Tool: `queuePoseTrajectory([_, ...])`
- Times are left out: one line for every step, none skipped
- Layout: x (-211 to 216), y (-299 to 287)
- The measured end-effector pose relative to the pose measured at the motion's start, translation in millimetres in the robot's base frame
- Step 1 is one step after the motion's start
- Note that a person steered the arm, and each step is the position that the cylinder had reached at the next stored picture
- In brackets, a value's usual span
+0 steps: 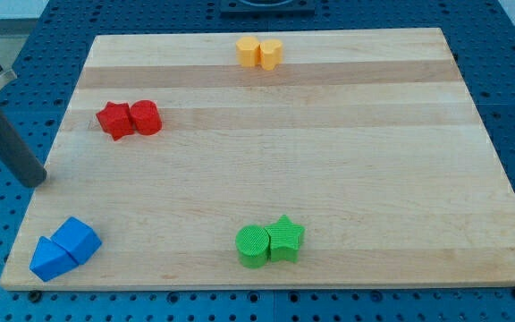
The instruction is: Slide the blue triangle towards the right side
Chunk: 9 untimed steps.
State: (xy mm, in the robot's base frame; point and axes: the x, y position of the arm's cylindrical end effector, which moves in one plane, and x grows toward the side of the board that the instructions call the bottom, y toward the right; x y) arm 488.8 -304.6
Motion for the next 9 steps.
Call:
queuePoseTrajectory([12.3, -0.1])
queuePoseTrajectory([50.0, 0.8])
queuePoseTrajectory([86.9, 0.4])
queuePoseTrajectory([128.2, 1.9])
queuePoseTrajectory([128.2, 1.9])
queuePoseTrajectory([129.4, 15.8])
queuePoseTrajectory([129.2, 19.5])
queuePoseTrajectory([129.3, 48.1])
queuePoseTrajectory([129.4, 74.2])
